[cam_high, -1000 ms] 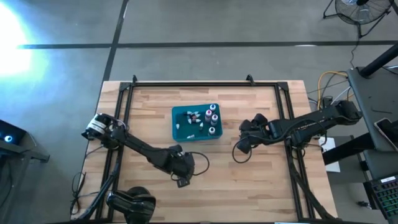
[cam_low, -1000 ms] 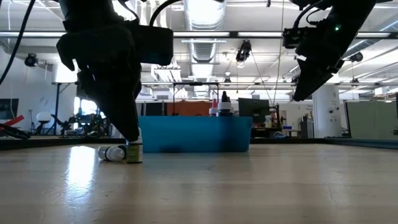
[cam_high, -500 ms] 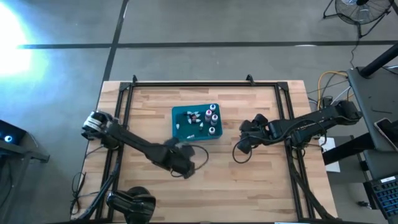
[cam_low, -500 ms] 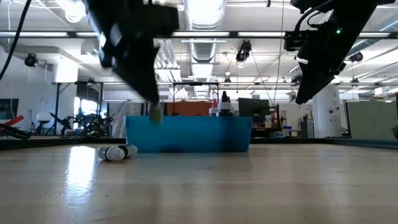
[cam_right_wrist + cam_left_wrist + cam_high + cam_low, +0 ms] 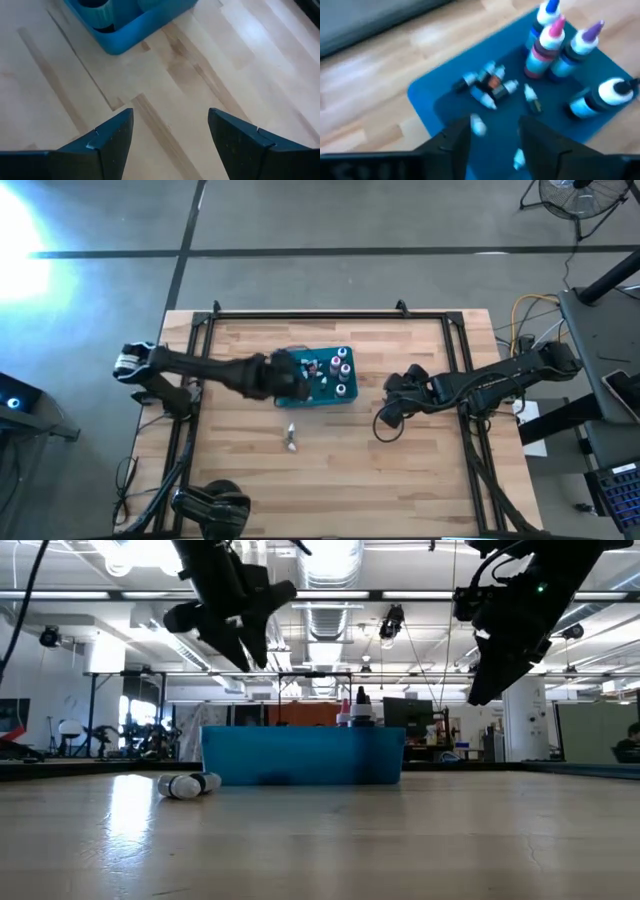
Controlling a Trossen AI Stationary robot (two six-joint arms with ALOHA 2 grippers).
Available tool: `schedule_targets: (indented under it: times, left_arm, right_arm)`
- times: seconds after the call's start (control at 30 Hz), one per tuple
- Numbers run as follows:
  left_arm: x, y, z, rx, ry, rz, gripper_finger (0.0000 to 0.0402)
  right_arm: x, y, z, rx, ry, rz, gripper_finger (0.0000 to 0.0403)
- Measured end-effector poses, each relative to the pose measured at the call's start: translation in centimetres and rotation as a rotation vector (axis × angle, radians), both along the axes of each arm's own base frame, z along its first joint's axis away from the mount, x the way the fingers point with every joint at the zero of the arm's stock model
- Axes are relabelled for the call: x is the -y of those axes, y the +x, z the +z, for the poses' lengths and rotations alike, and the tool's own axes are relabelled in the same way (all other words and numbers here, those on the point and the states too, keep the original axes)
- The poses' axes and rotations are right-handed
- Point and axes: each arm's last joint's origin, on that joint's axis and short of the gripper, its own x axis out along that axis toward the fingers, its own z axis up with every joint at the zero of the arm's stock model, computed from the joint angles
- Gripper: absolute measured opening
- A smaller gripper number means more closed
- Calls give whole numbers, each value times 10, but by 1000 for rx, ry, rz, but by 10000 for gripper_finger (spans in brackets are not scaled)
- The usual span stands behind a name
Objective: Pick & Place food coloring
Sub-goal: Put the small light green food coloring bottle into the blue bin
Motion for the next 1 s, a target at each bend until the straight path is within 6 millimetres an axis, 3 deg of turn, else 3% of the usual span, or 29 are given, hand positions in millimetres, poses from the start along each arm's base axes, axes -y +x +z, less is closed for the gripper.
schedule_targets:
  times: [0.1, 0.3, 0.43, 0.6, 0.8, 1.0]
  left_arm:
    - [-1, 3, 7, -16, -76, -79, 166]
    - [55, -3, 29, 20, -84, -330, 180]
    - [103, -8, 4, -52, -181, -523, 180]
    - [150, 1, -33, -110, -109, -817, 181]
    - [157, 18, -79, -337, -5, -1075, 181]
    - [143, 15, -91, -508, -15, -1087, 181]
  right_arm:
    - [-1, -1, -1, -1, 44, -12, 249]
    - [-4, -3, -5, 10, 88, -58, 249]
    - [-4, -4, -7, 4, 86, -60, 249]
    - [-3, -4, -7, -8, 64, -30, 249]
    - [-4, -5, -7, -21, 80, -5, 249]
    - [-6, -5, -8, -37, 130, 11, 249]
